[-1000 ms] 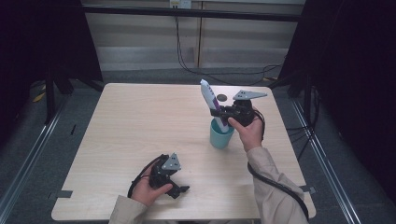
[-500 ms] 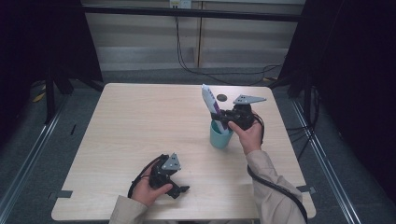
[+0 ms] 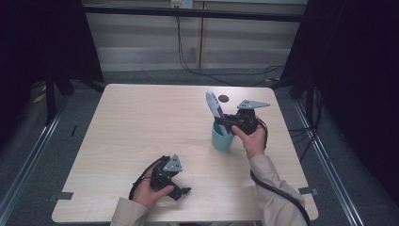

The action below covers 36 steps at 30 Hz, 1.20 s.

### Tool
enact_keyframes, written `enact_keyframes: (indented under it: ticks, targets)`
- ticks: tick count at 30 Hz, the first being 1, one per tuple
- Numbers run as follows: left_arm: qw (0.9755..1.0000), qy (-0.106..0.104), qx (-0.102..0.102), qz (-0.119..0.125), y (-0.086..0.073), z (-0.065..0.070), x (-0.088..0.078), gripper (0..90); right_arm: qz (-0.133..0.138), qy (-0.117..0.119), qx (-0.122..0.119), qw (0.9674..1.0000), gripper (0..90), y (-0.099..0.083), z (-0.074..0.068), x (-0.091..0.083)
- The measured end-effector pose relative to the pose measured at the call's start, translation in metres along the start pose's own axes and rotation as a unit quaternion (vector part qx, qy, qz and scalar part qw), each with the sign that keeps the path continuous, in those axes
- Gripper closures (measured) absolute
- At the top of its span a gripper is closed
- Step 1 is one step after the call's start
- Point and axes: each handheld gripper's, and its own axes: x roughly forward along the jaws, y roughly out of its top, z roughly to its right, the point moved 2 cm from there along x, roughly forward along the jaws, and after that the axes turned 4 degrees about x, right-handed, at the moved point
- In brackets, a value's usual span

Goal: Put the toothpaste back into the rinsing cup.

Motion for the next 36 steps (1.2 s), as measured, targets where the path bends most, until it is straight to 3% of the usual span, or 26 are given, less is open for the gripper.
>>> enact_keyframes:
  ticks: [13, 36]
  targets:
    - [1.0, 0.0, 0.0, 0.0, 0.0, 0.0, 0.0, 0.0, -0.009, -0.005, -0.005, 0.9999, 69.9, -0.008, 0.002, -0.003]
    - [1.0, 0.002, -0.001, -0.003, 0.0, 0.001, 0.0, 0.0, 0.003, -0.006, -0.009, 0.9999, 69.4, -0.011, 0.001, -0.007]
